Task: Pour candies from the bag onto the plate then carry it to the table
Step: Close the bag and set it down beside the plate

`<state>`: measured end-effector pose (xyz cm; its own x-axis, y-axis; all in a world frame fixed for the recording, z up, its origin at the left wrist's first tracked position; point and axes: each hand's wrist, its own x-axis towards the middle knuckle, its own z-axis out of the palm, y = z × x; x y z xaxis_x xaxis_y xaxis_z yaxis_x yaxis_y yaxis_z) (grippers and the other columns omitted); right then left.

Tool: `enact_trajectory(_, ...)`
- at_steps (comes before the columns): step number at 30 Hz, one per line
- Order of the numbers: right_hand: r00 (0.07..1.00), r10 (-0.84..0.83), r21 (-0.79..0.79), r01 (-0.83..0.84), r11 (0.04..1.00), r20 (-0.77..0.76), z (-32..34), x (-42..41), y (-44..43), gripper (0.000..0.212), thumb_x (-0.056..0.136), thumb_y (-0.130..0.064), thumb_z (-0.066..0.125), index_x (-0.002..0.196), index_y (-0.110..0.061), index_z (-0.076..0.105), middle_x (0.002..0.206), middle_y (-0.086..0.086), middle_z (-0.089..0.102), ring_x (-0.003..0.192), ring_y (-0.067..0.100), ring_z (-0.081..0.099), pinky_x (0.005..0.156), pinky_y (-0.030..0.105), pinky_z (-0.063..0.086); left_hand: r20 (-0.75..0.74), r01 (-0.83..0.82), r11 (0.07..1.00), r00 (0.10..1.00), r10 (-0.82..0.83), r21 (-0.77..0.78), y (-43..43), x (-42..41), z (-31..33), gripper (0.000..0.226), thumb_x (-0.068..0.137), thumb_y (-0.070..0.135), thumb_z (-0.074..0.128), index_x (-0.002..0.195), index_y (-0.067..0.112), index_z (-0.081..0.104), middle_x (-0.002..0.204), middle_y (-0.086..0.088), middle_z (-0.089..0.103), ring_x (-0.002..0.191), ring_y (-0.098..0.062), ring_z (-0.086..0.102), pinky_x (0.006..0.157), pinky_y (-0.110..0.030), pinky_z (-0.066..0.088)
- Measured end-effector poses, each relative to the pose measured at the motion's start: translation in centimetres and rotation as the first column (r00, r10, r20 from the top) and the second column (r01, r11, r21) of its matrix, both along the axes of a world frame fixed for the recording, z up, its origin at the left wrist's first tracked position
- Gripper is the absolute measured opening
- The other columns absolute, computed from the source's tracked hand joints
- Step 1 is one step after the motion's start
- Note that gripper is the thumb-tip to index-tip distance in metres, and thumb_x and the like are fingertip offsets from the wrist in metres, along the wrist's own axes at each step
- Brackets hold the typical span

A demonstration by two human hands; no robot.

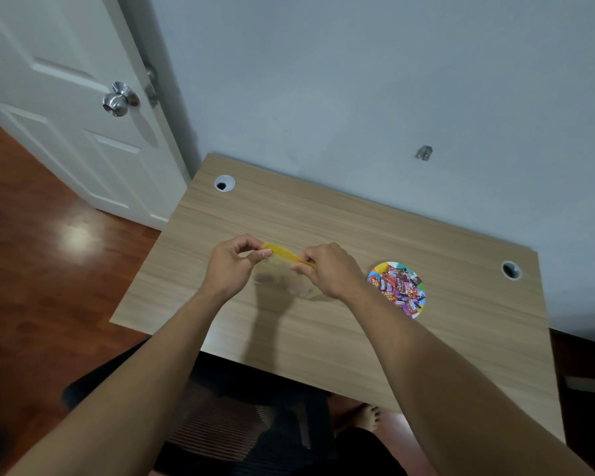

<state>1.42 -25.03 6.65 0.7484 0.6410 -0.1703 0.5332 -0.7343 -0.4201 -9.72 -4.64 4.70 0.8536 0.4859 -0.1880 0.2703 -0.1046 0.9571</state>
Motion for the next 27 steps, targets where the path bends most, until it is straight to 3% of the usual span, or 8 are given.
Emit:
enact_trajectory(6,1.000,0.022,-0.021,-0.021,1.000,0.014,0.3,0.0,0.2,0.036,0.096,-0.062,0.065,0.099,-0.028,0.077,0.096,0.002,0.078,0.099,0.033,0.069,0.076,0.043,0.056,-0.021,-0.041,0.999,0.999,0.040,-0.034,0.1,0.0,-0.3,0.009,0.088,0.009,0.086,0.089,0.004,0.079,0.089,-0.006,0.080,0.085,-0.011,0.071,0.089,-0.030,0.056)
enact_trajectory(10,0.999,0.027,-0.026,-0.026,0.999,0.038,0.7,0.1,0.4,0.037,0.097,-0.061,0.065,0.103,-0.027,0.077,0.102,0.003,0.079,0.102,0.034,0.069,0.077,0.041,0.054,-0.032,-0.086,0.995,0.996,0.084,-0.045,0.3,0.2,-0.3,0.011,0.088,0.009,0.085,0.092,0.001,0.079,0.091,-0.009,0.081,0.085,-0.011,0.072,0.088,-0.025,0.056)
enact_trajectory(12,0.998,0.038,-0.022,-0.037,0.999,0.055,1.3,0.1,0.7,0.038,0.098,-0.061,0.064,0.103,-0.026,0.076,0.104,0.003,0.079,0.104,0.034,0.069,0.076,0.041,0.053,-0.040,-0.159,0.985,0.987,0.157,-0.060,0.2,0.6,-0.3,0.010,0.089,0.008,0.085,0.093,0.001,0.080,0.087,-0.003,0.079,0.083,-0.010,0.070,0.085,-0.024,0.055)
enact_trajectory(16,0.995,0.061,-0.045,-0.058,0.997,0.082,1.9,0.1,1.0,0.039,0.100,-0.061,0.061,0.105,-0.025,0.075,0.108,0.006,0.079,0.106,0.037,0.069,0.073,0.040,0.047,-0.070,-0.299,0.952,0.953,0.294,-0.072,0.0,1.4,-0.6,0.009,0.091,0.007,0.082,0.092,-0.001,0.078,0.088,-0.007,0.076,0.082,-0.016,0.066,0.082,-0.027,0.053)
enact_trajectory(22,0.996,0.055,-0.045,-0.051,0.998,0.073,0.8,0.0,-0.5,0.042,0.100,-0.063,0.059,0.094,-0.023,0.070,0.098,0.007,0.077,0.099,0.039,0.069,0.071,0.041,0.049,-0.103,-0.328,0.943,0.941,0.322,-0.051,1.1,1.2,-1.2,0.011,0.093,0.007,0.081,0.093,-0.002,0.076,0.091,-0.012,0.076,0.086,-0.017,0.066,0.077,-0.020,0.052)
enact_trajectory(27,0.998,0.054,-0.071,-0.051,0.996,0.045,0.0,-0.3,-1.7,0.044,0.100,-0.064,0.057,0.101,-0.024,0.073,0.099,0.004,0.078,0.099,0.036,0.069,0.075,0.043,0.055,-0.133,-0.346,0.938,0.931,0.339,-0.034,1.8,0.6,-1.4,0.015,0.093,0.009,0.081,0.081,0.012,0.073,0.087,-0.006,0.072,0.082,-0.016,0.063,0.076,-0.022,0.052)
